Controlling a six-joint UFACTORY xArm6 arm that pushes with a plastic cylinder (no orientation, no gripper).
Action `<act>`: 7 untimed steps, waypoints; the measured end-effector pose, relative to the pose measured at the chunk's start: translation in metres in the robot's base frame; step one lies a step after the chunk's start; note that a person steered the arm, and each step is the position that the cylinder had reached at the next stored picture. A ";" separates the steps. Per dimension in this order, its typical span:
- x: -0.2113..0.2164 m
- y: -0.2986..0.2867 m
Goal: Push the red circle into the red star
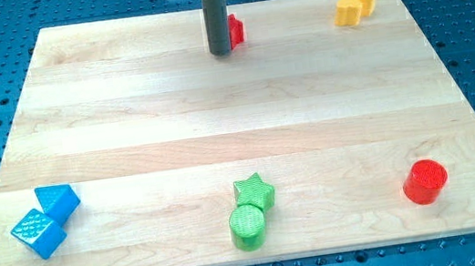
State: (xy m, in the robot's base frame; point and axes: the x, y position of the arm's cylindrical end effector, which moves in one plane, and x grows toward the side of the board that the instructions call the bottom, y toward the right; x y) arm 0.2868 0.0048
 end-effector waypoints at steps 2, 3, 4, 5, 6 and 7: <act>0.039 0.086; 0.133 0.195; 0.195 0.292; 0.283 0.308; 0.308 0.264; 0.289 0.237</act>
State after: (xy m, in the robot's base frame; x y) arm 0.5760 0.2417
